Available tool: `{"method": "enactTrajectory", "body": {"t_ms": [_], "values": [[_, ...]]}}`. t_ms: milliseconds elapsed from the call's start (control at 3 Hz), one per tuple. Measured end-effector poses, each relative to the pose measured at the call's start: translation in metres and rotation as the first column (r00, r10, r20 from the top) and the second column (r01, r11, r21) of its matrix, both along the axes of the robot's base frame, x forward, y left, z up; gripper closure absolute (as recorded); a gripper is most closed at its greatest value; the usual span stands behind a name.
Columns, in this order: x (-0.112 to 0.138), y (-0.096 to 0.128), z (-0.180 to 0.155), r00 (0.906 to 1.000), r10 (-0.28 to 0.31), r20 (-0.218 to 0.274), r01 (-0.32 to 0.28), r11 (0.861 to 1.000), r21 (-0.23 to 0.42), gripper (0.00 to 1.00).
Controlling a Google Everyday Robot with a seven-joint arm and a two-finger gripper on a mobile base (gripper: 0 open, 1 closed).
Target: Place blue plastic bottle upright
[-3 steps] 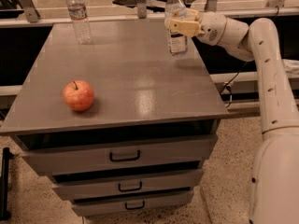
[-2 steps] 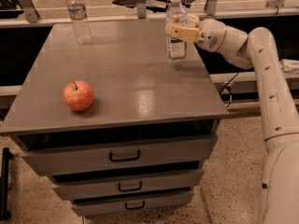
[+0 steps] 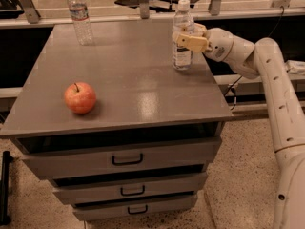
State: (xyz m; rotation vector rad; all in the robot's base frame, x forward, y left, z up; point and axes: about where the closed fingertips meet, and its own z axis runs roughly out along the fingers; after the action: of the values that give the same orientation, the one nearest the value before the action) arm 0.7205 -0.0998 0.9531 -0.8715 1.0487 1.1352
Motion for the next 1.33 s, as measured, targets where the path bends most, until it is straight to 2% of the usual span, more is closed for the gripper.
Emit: {"method": "enactTrajectory", "body": {"t_ms": [1000, 1333], "values": [[-0.006, -0.004, -0.022, 0.9993, 0.006, -0.038, -0.005, 0.999, 0.038, 0.13], [-0.008, -0.007, -0.023, 0.9991, -0.001, -0.042, 0.002, 0.999, 0.035, 0.0]]}}
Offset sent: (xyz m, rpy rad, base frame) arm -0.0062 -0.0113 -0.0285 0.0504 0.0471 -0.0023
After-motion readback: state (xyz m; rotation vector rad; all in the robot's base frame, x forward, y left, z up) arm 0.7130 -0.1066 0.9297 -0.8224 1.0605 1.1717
